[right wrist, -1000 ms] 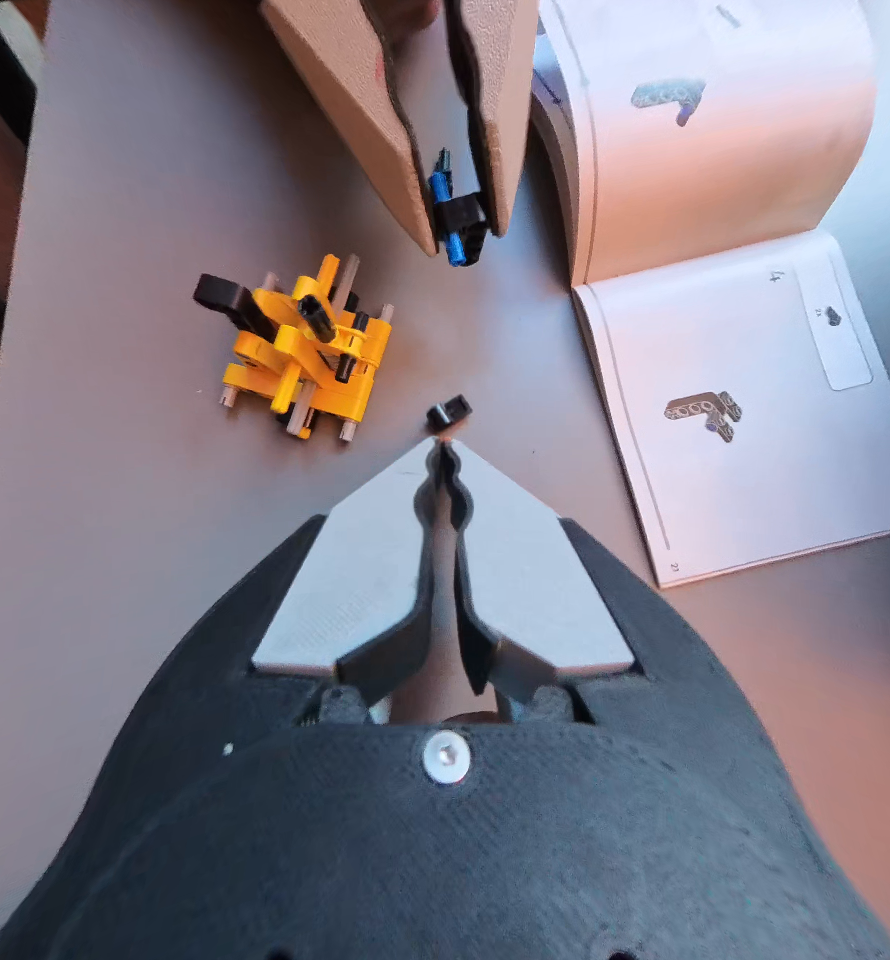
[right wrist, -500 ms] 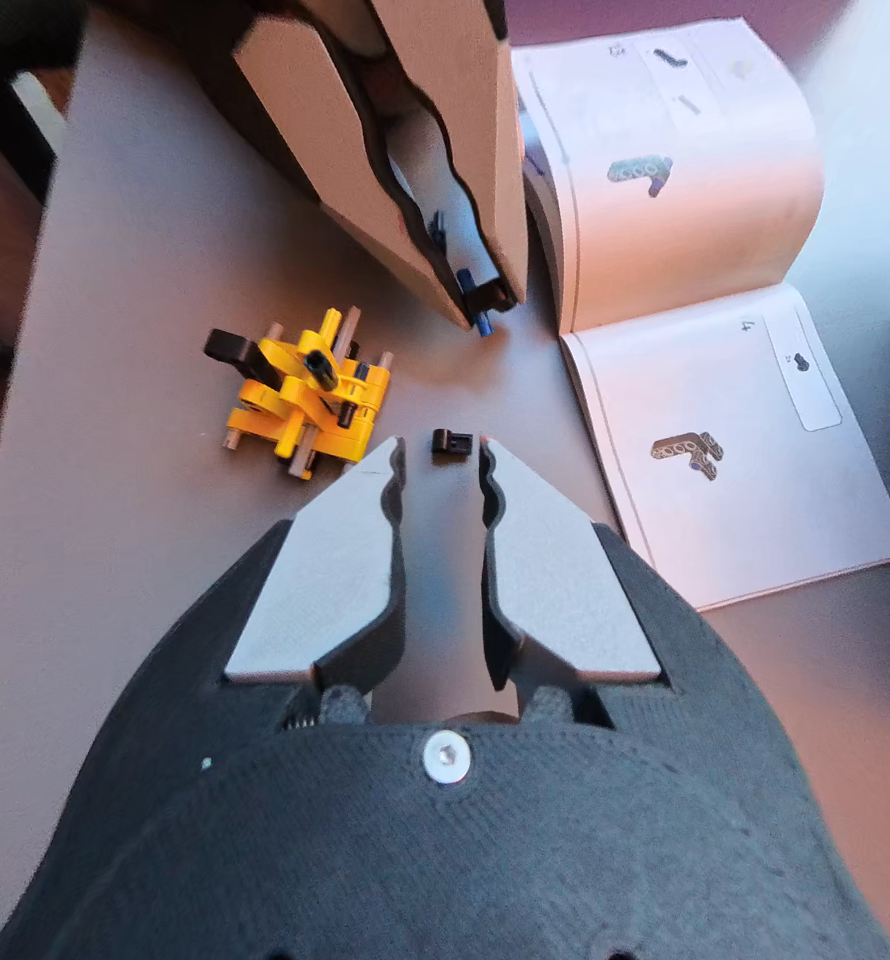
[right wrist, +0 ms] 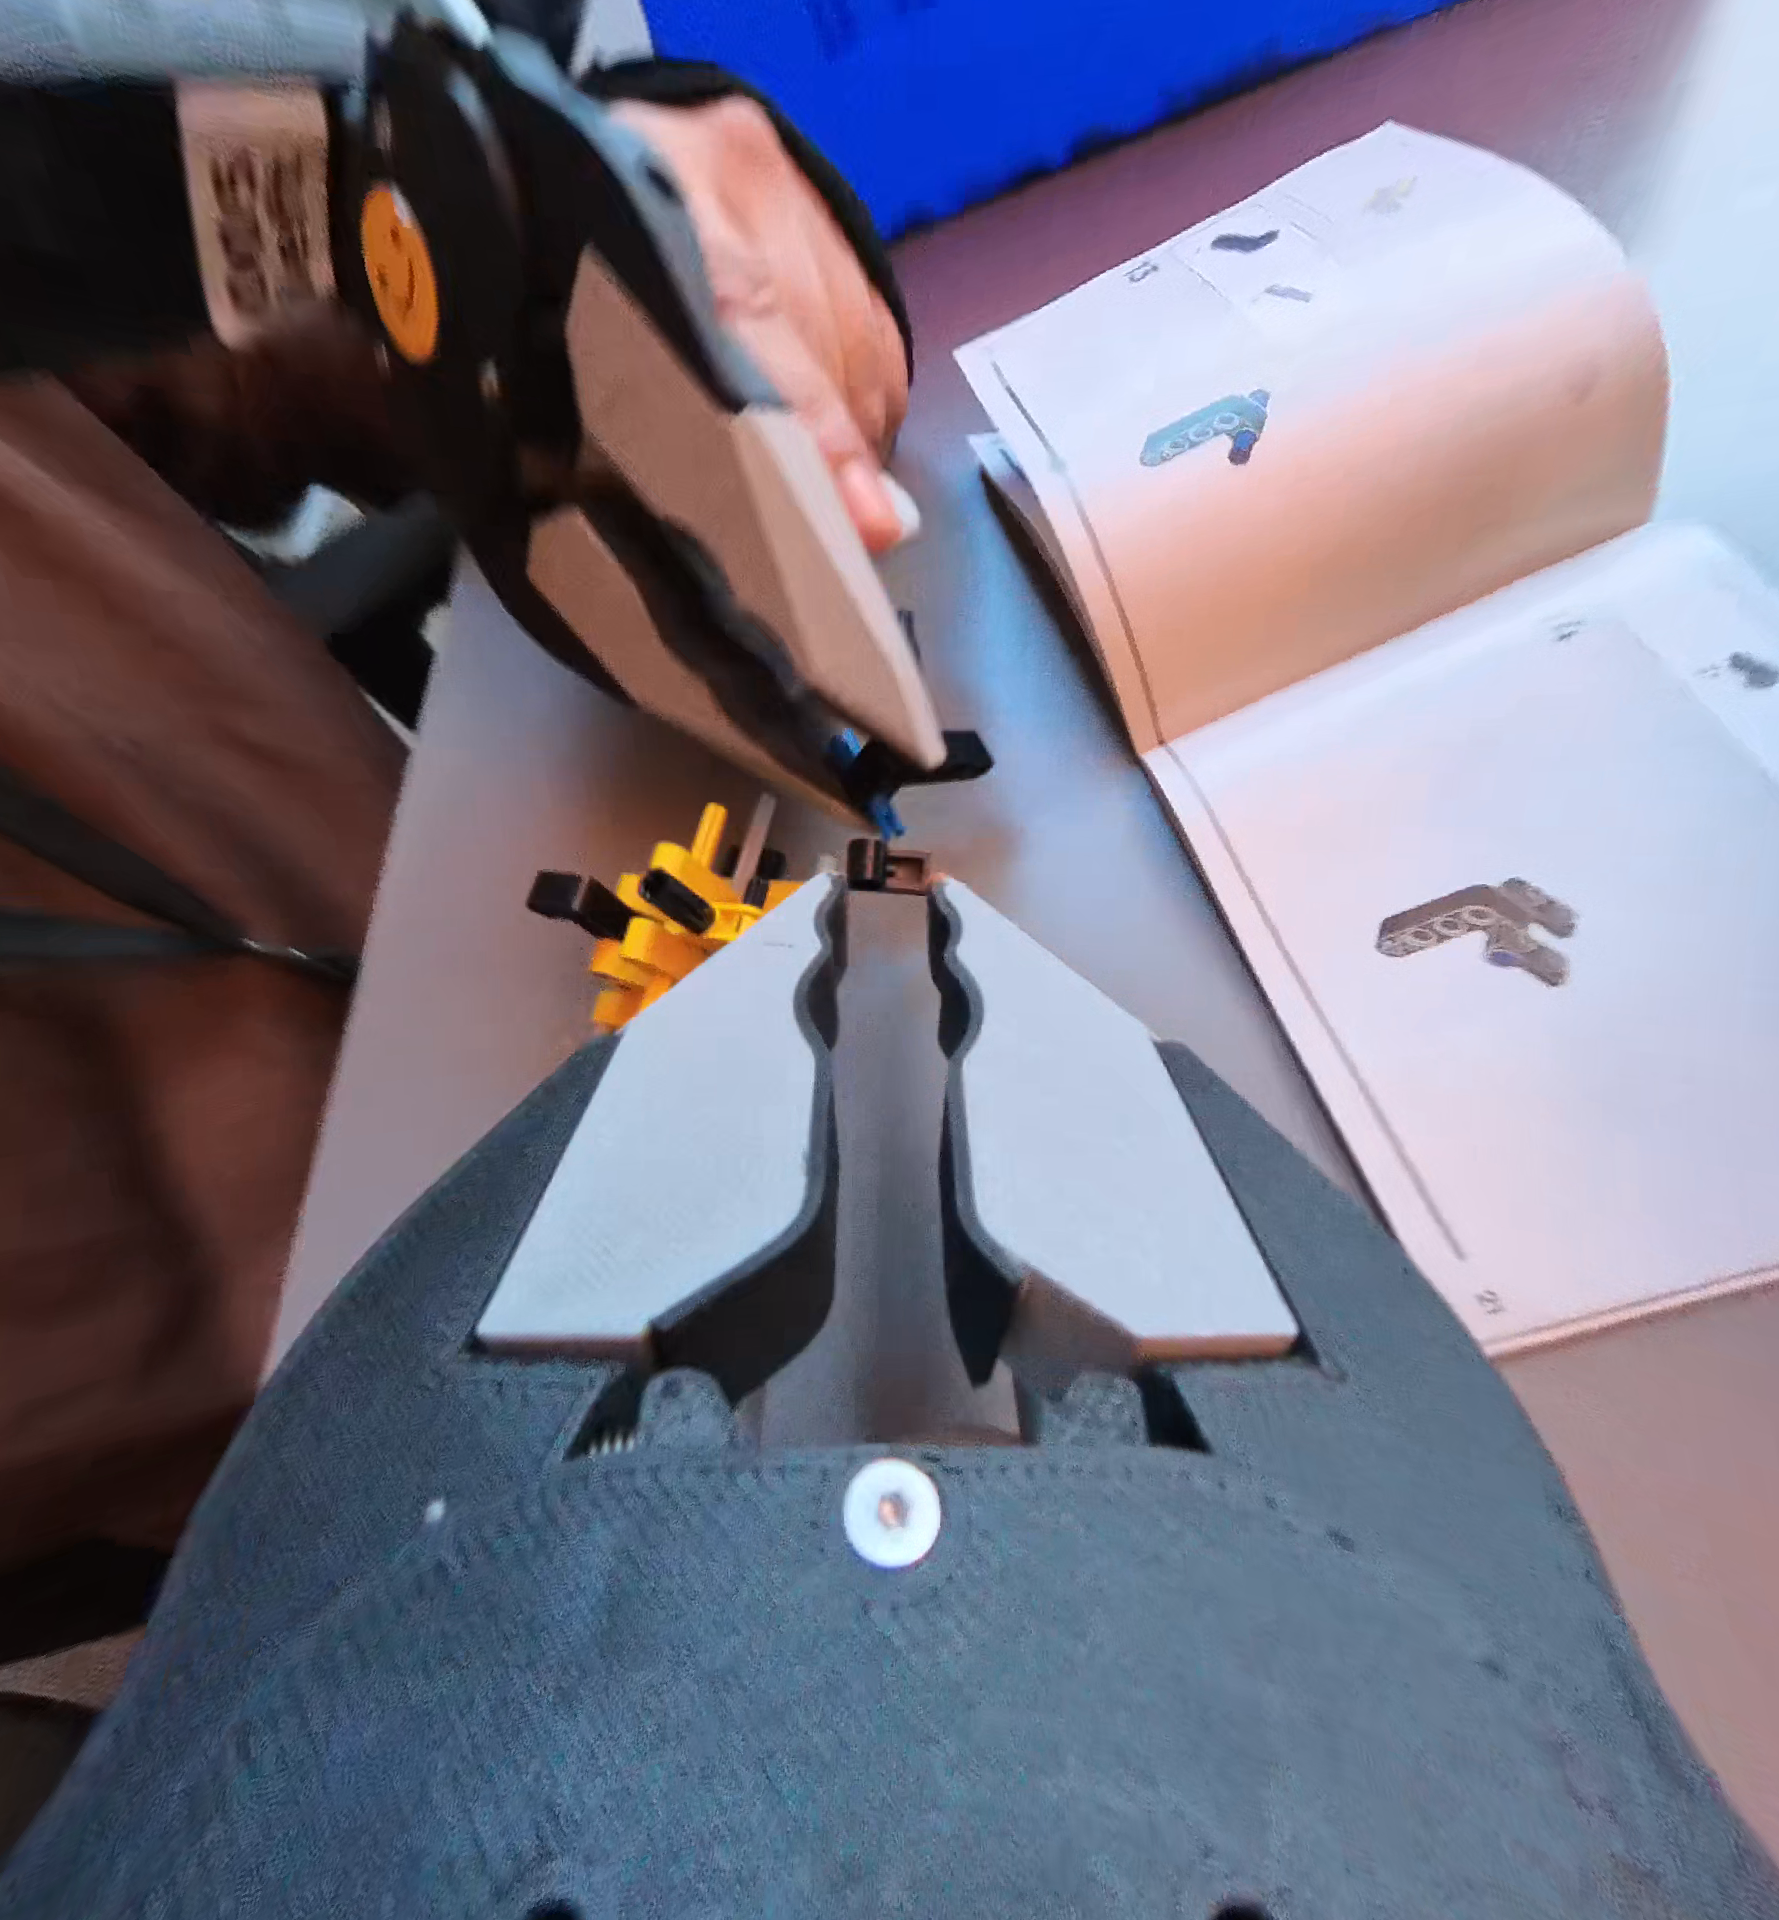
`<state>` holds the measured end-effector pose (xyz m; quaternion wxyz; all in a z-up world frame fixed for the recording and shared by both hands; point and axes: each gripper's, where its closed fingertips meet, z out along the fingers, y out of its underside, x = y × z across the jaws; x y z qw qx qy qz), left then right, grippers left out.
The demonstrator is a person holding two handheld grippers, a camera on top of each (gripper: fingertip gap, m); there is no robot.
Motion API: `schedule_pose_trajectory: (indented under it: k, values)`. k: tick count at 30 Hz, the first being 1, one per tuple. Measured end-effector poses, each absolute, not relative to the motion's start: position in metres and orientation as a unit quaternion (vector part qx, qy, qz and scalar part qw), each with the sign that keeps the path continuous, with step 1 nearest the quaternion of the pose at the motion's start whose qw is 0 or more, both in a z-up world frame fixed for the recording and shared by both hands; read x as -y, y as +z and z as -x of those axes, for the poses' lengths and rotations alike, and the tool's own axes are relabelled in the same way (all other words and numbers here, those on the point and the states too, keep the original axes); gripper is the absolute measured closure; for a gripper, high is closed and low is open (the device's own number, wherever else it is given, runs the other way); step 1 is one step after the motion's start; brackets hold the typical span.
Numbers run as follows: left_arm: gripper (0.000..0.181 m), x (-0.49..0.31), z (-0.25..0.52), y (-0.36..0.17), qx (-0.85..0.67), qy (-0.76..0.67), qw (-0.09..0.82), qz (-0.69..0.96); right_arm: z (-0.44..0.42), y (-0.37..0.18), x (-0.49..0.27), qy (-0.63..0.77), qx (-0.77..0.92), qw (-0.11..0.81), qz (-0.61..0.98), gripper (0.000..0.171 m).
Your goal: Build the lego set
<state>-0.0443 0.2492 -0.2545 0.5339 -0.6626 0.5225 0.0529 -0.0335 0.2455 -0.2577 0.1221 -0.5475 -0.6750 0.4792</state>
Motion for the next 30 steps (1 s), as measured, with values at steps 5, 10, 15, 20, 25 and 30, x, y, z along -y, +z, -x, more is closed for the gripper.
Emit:
schedule_pose_trajectory:
  k: [5, 10, 15, 20, 25, 30]
  values:
    - [0.168, -0.244, 0.039, -0.264, -0.561, 0.084, 0.522, 0.637, 0.033, -0.245, -0.243, 0.555, 0.612, 0.058, 0.56, 0.16]
    - [0.168, -0.249, 0.039, -0.253, -0.544, 0.092, 0.547, 0.63, 0.034, -0.229, -0.235, 0.63, 0.536, -0.03, 0.561, 0.161]
    - [0.168, -0.25, 0.039, -0.247, -0.549, 0.125, 0.56, 0.608, 0.039, -0.236, -0.232, 0.643, 0.471, -0.119, 0.592, 0.161]
    - [0.168, -0.244, 0.034, -0.248, -0.554, 0.099, 0.561, 0.607, 0.042, -0.242, -0.251, 0.637, 0.438, -0.098, 0.627, 0.161]
    - [0.168, -0.243, 0.032, -0.248, -0.544, 0.07, 0.56, 0.62, 0.043, -0.254, -0.253, 0.598, 0.464, -0.072, 0.649, 0.161]
    - [0.168, -0.245, 0.037, -0.257, -0.549, 0.069, 0.538, 0.637, 0.041, -0.271, -0.262, 0.544, 0.479, -0.046, 0.688, 0.161]
